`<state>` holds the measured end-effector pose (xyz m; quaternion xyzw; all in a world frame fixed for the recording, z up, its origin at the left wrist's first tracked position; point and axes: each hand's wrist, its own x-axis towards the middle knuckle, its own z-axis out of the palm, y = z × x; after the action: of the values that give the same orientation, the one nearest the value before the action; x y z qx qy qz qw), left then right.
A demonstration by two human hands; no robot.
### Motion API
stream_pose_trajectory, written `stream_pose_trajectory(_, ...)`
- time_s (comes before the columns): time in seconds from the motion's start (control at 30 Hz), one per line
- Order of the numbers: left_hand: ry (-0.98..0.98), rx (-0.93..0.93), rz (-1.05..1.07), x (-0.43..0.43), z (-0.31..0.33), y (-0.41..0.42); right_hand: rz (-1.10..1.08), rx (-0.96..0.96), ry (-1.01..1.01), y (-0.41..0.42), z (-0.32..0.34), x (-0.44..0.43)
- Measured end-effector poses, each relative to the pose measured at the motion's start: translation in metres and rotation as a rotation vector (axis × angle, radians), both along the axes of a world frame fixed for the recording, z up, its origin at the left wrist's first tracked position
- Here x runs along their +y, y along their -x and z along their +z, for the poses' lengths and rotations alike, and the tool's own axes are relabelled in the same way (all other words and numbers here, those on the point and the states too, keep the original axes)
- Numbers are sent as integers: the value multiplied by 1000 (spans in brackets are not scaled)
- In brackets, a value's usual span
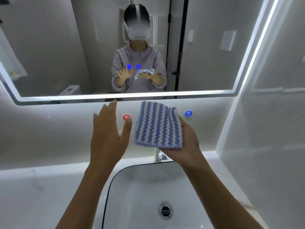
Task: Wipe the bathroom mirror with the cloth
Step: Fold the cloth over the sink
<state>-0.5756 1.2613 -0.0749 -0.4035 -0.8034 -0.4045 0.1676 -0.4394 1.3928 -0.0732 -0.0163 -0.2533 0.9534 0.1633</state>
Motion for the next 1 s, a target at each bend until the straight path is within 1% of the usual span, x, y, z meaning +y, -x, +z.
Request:
stream_pose_trajectory(0.2, -123, -577, -184, -6, -34, -20, -26, -124, 81, -4, -38, -25)
stream_pose_trajectory(0.3, -151, -855, -269, -8, -48, -18, -32, -218, 77, -4, -49, -35)
stream_pose_trajectory(0.37, -198, -974, -307, -10, -55, -16, -36, -254, 71, -3, -56, -37)
stream_pose_trajectory(0.47, -268, -1111, -315, -12, -60, -12, -19, -256, 51, 1, -61, -41)
stream_pose_trajectory(0.57, -296, -1162, -314, -13, -62, -9, -40, -296, -22, 5, -65, -39)
stream_pose_trajectory(0.67, -298, -1156, -315, -15, -62, -5, -78, -364, -157, 9, -70, -35)
stream_pose_trajectory(0.8, -243, -1128, -311, -18, -58, -2, -314, -491, -471, 12, -81, -29)
stream_pose_trajectory(0.9, -219, -1105, -319, -18, -56, -5, -438, -559, -690, 13, -85, -26)
stream_pose_trajectory(1.0, -212, -1092, -331, -18, -57, -7, -575, -625, -845, 15, -88, -23)
